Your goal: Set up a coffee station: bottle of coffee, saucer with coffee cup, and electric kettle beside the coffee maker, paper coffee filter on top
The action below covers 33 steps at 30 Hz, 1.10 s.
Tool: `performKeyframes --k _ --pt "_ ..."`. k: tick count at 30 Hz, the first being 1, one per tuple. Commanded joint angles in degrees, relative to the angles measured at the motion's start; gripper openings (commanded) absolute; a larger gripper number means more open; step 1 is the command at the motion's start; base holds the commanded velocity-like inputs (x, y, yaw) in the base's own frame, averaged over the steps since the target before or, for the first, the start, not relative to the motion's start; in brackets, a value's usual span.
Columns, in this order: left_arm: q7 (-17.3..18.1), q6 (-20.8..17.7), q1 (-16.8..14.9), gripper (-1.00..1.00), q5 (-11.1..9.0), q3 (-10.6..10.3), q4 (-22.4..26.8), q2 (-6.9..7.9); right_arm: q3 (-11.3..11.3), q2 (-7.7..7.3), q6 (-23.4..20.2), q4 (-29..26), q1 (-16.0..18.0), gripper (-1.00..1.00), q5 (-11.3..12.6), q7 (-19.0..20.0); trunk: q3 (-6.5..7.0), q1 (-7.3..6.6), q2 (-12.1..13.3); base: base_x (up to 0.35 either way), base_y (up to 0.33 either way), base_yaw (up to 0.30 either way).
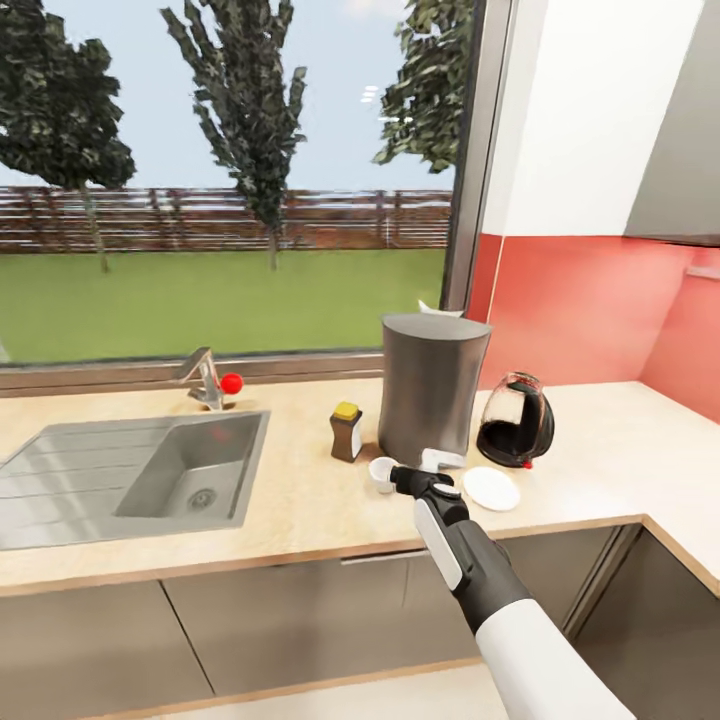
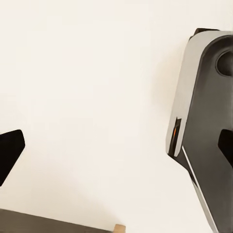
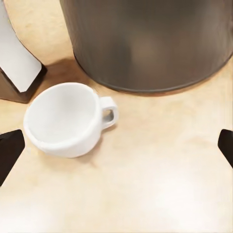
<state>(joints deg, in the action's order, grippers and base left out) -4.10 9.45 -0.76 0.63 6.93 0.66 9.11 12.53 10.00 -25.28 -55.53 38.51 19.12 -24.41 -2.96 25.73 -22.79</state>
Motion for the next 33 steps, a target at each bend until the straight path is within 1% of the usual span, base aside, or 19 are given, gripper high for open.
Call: performKeyframes --k 1,6,9,10,12,13,16,23,24,31,33 --pt "0.0 0.2 0.0 1.00 0.1 0.4 0.0 -0.02 0.1 0.00 -0.1 0.2 0.1 1.00 0.5 -0.5 -0.13 0.06 -0.1 0.197 0.000 -0.282" --pt "0.0 0.3 0.0 1.00 0.0 0.4 -0.2 -0.55 0.1 0.00 -0.1 1.8 0.1 1.00 0.6 -0.5 -0.13 0.06 -0.1 0.216 0.000 -0.218" --pt "-0.1 0.1 0.0 1.00 0.0 0.3 -0.6 -1.42 0.1 0.00 -0.1 2.2 0.1 1.00 0.6 -0.5 -0.13 0.06 -0.1 0.049 0.000 -0.046" --pt "-0.2 -0.1 0.2 1.00 0.1 0.3 -2.6 -1.68 0.1 0.00 -0.1 2.5 0.1 1.00 0.6 -0.4 -0.13 0.06 -0.1 0.069 0.000 -0.004" --pt "-0.3 -0.6 0.8 1.00 0.4 0.0 -3.1 -1.63 0.0 0.00 0.0 2.9 0.1 1.00 0.9 -0.3 -0.14 0.05 -0.1 0.044 0.000 -0.001" --pt "-0.3 -0.8 1.2 1.00 0.1 0.0 -3.0 -1.50 0.0 0.00 0.0 3.3 0.1 1.00 1.2 -0.3 -0.14 0.05 -0.1 0.005 0.000 0.000" --pt "-0.4 -0.7 2.0 1.00 -0.1 0.0 -2.9 -1.52 0.0 0.00 0.0 3.1 0.1 1.00 1.2 -0.4 -0.14 0.05 -0.1 0.021 0.000 0.000" --pt "-0.5 -0.7 2.1 1.00 -0.5 -0.1 -2.9 -1.41 0.0 0.00 0.0 3.1 0.1 1.00 1.3 -0.4 -0.14 0.05 -0.1 0.150 0.059 0.000" --pt "-0.5 -0.7 2.1 1.00 -0.5 -0.1 -2.9 -1.58 0.0 0.00 0.0 3.1 0.1 1.00 1.4 -0.4 -0.14 0.05 -0.1 0.086 0.064 0.000" --pt "-0.4 -0.6 2.1 1.00 -0.4 0.1 -2.9 -1.72 0.0 0.00 -0.1 3.2 0.1 1.00 1.4 -0.4 -0.14 0.05 -0.1 0.022 0.017 0.000" --pt "-0.4 -0.7 2.1 1.00 -0.4 0.1 -2.9 -1.73 0.0 0.00 -0.1 3.6 0.1 1.00 1.9 -0.4 -0.14 0.05 -0.1 0.042 0.107 0.000"
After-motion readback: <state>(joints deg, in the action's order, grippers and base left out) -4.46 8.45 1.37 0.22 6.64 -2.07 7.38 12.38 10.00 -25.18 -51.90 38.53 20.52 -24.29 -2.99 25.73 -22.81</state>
